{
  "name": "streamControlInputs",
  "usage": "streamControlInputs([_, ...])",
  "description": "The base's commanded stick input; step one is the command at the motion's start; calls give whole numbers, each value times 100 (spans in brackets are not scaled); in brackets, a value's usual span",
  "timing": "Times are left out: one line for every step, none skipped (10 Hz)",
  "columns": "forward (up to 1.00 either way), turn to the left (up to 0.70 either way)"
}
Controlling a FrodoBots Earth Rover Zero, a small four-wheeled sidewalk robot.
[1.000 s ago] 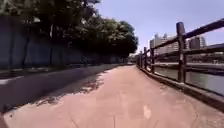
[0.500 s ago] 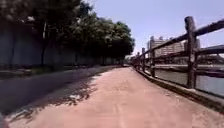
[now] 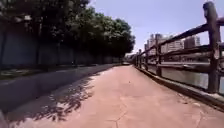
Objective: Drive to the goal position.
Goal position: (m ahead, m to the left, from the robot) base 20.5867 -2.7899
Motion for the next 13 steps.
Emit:
streamControlInputs([100, -12])
streamControlInputs([100, -25])
streamControlInputs([100, -30])
streamControlInputs([100, -31])
streamControlInputs([100, -29])
streamControlInputs([100, -19])
streamControlInputs([100, -4])
streamControlInputs([100, 1])
streamControlInputs([100, 1])
streamControlInputs([100, 1])
streamControlInputs([100, 1])
streamControlInputs([100, 1])
streamControlInputs([100, 1])
